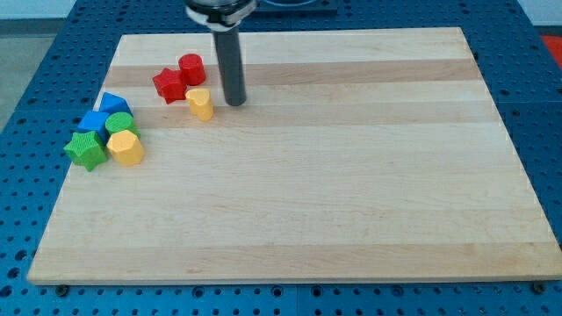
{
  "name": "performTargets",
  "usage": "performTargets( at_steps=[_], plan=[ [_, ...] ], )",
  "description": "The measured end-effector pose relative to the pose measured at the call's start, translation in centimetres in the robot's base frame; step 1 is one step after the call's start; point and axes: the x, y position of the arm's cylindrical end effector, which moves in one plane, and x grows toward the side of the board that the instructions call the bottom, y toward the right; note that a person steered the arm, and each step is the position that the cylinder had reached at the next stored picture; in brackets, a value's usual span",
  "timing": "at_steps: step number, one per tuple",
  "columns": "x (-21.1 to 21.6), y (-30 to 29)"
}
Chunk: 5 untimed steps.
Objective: Move the yellow heart between the red star and green circle
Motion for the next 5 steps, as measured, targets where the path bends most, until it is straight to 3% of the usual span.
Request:
performTargets(
  at_steps=[2, 5],
  plan=[
    [1.1, -5.9],
    [4.7, -5.1]
  ],
)
